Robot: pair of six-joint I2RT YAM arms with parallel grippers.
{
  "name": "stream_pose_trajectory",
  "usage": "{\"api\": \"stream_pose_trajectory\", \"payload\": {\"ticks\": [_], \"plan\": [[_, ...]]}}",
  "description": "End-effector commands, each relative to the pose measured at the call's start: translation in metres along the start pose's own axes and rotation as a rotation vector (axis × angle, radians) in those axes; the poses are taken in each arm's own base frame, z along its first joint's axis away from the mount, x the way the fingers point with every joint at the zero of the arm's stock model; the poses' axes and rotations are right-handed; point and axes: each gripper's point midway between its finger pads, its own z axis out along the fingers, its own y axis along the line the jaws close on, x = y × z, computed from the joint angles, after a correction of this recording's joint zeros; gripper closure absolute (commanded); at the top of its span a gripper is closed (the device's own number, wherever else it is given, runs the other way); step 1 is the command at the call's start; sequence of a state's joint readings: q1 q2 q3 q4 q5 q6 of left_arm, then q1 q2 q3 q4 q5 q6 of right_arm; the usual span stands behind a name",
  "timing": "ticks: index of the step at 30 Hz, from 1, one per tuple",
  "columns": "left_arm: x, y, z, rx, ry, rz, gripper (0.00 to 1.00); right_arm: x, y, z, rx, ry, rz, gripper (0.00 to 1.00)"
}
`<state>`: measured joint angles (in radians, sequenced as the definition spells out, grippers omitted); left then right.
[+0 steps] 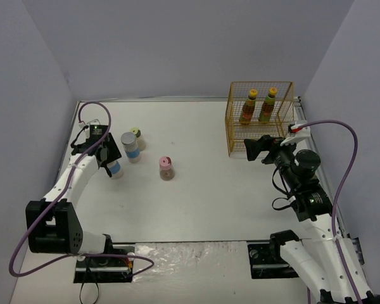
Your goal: Organize the condiment bottles
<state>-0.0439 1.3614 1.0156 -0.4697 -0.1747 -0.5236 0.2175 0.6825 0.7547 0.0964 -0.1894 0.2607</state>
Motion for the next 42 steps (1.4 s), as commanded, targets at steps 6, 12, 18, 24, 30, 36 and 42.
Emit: {"api": "stream_pose_trajectory", "payload": {"ticks": [6, 12, 18, 24, 30, 36, 42], "plan": [[0.024, -0.067, -0.116, 0.304, -0.080, 0.202, 0.95, -0.020, 0.005, 0.000, -0.008, -0.068, -0.016, 0.00], [0.070, -0.138, -0.175, 0.508, -0.066, 0.364, 0.95, -0.019, 0.004, 0.000, -0.001, -0.060, -0.016, 0.00], [0.086, -0.219, -0.207, 0.654, -0.101, 0.498, 0.95, -0.012, 0.000, 0.002, 0.010, -0.036, -0.021, 0.00], [0.085, -0.292, -0.189, 0.707, -0.154, 0.539, 0.88, 0.004, -0.004, 0.005, 0.021, 0.016, -0.028, 0.00], [0.093, -0.337, -0.167, 0.729, -0.158, 0.576, 0.71, 0.015, -0.006, 0.005, 0.027, 0.046, -0.042, 0.00], [0.106, -0.350, -0.143, 0.706, -0.142, 0.584, 0.49, 0.024, -0.006, 0.006, 0.016, 0.076, -0.052, 0.00], [0.108, -0.345, -0.137, 0.683, -0.136, 0.596, 0.16, 0.032, 0.002, 0.011, -0.029, 0.113, -0.048, 0.00]]}}
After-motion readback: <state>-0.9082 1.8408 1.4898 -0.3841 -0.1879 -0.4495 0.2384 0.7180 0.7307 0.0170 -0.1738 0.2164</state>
